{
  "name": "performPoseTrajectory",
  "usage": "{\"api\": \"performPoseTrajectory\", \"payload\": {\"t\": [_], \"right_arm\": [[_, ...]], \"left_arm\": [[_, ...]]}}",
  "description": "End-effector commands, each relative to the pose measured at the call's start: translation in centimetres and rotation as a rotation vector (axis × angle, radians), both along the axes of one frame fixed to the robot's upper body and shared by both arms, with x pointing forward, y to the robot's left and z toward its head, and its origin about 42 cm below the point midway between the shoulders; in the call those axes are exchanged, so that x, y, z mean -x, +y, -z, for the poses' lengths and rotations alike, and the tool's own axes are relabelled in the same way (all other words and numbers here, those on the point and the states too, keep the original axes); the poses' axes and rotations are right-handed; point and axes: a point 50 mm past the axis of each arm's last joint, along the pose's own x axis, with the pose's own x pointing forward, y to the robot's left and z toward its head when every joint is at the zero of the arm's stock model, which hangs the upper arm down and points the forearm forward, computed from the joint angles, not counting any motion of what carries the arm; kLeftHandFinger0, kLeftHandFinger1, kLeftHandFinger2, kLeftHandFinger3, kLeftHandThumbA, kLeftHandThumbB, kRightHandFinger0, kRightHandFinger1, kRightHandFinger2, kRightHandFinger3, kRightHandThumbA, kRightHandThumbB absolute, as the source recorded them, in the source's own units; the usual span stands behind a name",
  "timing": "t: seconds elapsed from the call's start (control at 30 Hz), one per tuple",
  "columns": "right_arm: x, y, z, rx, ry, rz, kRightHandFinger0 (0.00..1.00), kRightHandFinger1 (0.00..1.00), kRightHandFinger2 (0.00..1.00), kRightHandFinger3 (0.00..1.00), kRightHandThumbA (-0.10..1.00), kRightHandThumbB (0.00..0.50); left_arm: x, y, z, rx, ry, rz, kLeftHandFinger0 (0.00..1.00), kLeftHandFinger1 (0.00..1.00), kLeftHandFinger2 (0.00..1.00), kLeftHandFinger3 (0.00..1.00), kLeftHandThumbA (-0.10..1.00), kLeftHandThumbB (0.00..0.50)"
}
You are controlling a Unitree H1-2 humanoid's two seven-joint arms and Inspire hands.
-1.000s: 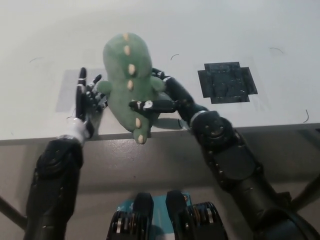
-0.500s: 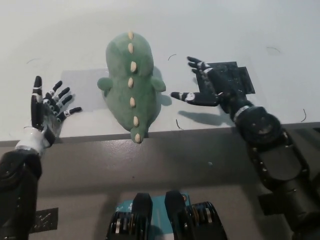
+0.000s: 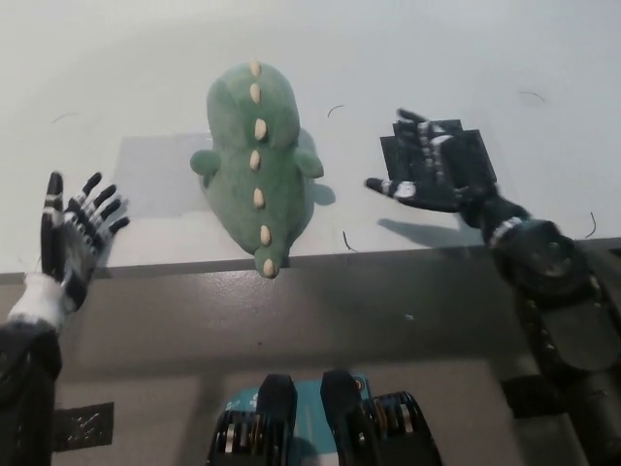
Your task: Use both hands to pick up a dinasour on the right side and move it to the left side
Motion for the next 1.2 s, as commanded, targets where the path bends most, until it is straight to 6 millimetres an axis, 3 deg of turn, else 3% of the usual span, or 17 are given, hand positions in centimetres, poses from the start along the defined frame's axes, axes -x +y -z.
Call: {"api": "performPoseTrajectory", "payload": {"t": [0.0, 0.07, 0.13, 0.27, 0.33, 0.43, 0.5, 0.6, 0.67, 0.7, 0.8, 0.97, 1.03, 1.13, 1.17], "right_arm": [[1.5, -2.8, -2.8, -0.089, -0.088, -0.043, 1.0, 1.0, 1.0, 1.0, 1.0, 0.203], [2.9, -3.7, -2.7, -0.117, -0.092, -0.029, 1.0, 1.0, 1.0, 1.0, 1.0, 0.209], [4.2, -4.6, -2.7, -0.104, -0.101, -0.025, 1.0, 1.0, 1.0, 1.0, 1.0, 0.239], [7.1, -6.6, -1.9, -0.085, -0.114, -0.001, 1.0, 1.0, 1.0, 1.0, 1.0, 0.189], [8.8, -7.7, -1.5, -0.083, -0.107, 0.004, 1.0, 1.0, 1.0, 1.0, 1.0, 0.148], [10.1, -8.9, -1.2, -0.099, -0.096, 0.007, 1.0, 1.0, 1.0, 1.0, 1.0, 0.123], [12.6, -10.9, -0.2, -0.104, -0.084, 0.01, 1.0, 1.0, 1.0, 1.0, 1.0, 0.113], [13.9, -11.9, 0.6, -0.092, -0.08, 0.017, 1.0, 1.0, 1.0, 1.0, 1.0, 0.079], [16.5, -13.5, 2.1, -0.08, -0.068, 0.042, 1.0, 1.0, 1.0, 1.0, 1.0, 0.051], [16.8, -13.8, 2.3, -0.079, -0.067, 0.046, 1.0, 1.0, 1.0, 1.0, 1.0, 0.04], [18.7, -15.0, 2.9, -0.091, -0.073, 0.065, 1.0, 1.0, 1.0, 1.0, 1.0, 0.062], [21.4, -15.7, 3.3, -0.053, -0.119, 0.094, 1.0, 1.0, 1.0, 1.0, 1.0, 0.082], [22.6, -16.0, 3.5, -0.025, -0.139, 0.113, 1.0, 1.0, 1.0, 1.0, 1.0, 0.076], [24.3, -16.5, 3.4, -0.009, -0.147, 0.122, 1.0, 1.0, 1.0, 1.0, 1.0, 0.056], [25.0, -16.9, 3.4, -0.008, -0.148, 0.127, 1.0, 1.0, 1.0, 1.0, 1.0, 0.035]], "left_arm": [[2.0, 1.3, -1.4, -0.097, -0.088, -0.025, 1.0, 1.0, 1.0, 1.0, 1.0, 0.2], [3.2, 0.9, -1.3, -0.111, -0.103, -0.018, 1.0, 1.0, 1.0, 1.0, 1.0, 0.235], [4.4, 0.3, -1.0, -0.124, -0.12, -0.008, 1.0, 1.0, 1.0, 1.0, 1.0, 0.232], [7.0, -0.8, -0.5, -0.114, -0.134, 0.025, 1.0, 1.0, 1.0, 1.0, 1.0, 0.277], [8.5, -1.4, -0.2, -0.1, -0.142, 0.02, 0.99, 1.0, 1.0, 1.0, 1.0, 0.275], [9.4, -1.9, 0.1, -0.083, -0.147, 0.022, 0.99, 1.0, 1.0, 1.0, 1.0, 0.308], [11.1, -2.8, 0.8, -0.088, -0.148, 0.036, 0.98, 1.0, 1.0, 1.0, 1.0, 0.299], [11.8, -3.3, 1.4, -0.082, -0.133, 0.053, 1.0, 1.0, 1.0, 1.0, 1.0, 0.282], [13.6, -4.2, 2.6, -0.064, -0.102, 0.07, 1.0, 1.0, 1.0, 1.0, 1.0, 0.263], [13.8, -4.4, 2.7, -0.063, -0.101, 0.071, 1.0, 1.0, 1.0, 1.0, 1.0, 0.267], [14.8, -5.3, 3.6, -0.066, -0.103, 0.078, 1.0, 1.0, 1.0, 1.0, 1.0, 0.253], [16.6, -6.6, 4.3, -0.059, -0.109, 0.074, 1.0, 1.0, 1.0, 1.0, 1.0, 0.249], [17.3, -7.2, 4.6, -0.055, -0.119, 0.068, 1.0, 1.0, 1.0, 1.0, 1.0, 0.24], [18.2, -7.8, 5.0, -0.007, -0.113, 0.056, 1.0, 1.0, 1.0, 1.0, 1.0, 0.267], [18.7, -8.1, 5.2, -0.004, -0.115, 0.06, 1.0, 1.0, 1.0, 1.0, 1.0, 0.249]]}}
